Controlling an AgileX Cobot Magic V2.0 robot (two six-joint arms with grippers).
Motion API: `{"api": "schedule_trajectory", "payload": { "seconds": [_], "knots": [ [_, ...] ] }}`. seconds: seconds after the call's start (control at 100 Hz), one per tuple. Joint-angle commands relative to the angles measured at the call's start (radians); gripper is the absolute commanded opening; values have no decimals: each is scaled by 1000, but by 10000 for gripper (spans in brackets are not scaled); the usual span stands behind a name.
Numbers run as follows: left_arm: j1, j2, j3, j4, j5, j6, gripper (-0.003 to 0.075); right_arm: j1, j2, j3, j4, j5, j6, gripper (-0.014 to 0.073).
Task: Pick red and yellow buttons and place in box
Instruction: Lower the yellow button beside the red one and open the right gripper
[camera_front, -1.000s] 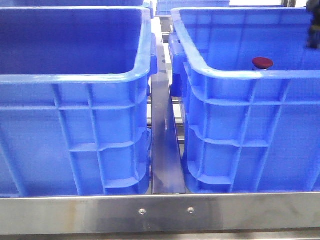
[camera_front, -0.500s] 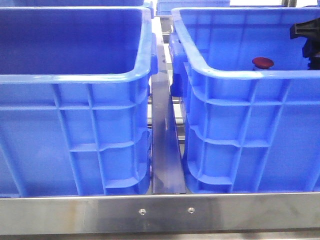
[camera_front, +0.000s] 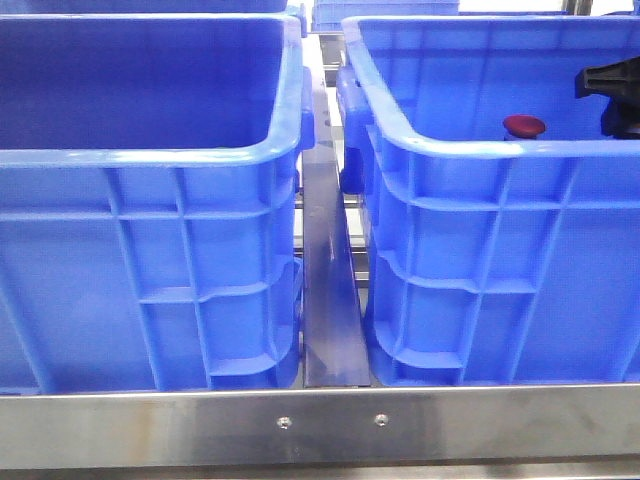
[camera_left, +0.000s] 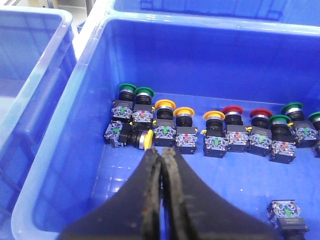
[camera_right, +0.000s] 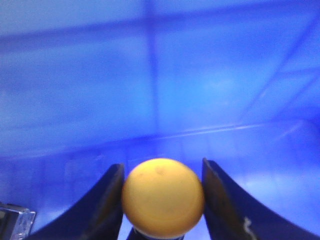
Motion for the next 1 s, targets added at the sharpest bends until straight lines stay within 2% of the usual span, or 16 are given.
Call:
{"api": "schedule_trajectory", "payload": {
  "seconds": [0.0,0.21,0.31,0.75,0.99],
  "knots": [
    [4,6,-24,40,-63,-10,-19,-5,-35,1,4,12,-12,215],
    [4,6,-24,40,-63,-10,-19,-5,-36,26,12,12,-12,460],
    [4,6,-24,40,-61,-10,-19,-5,-39,30,23,12,-12,523],
    [4,6,-24,40,-61,-10,-19,-5,-111,30,26,8,-12,532],
    [4,6,-24,40,-61,-10,-19,-5,-254,69,26,3,-12,531]
  ]
}}
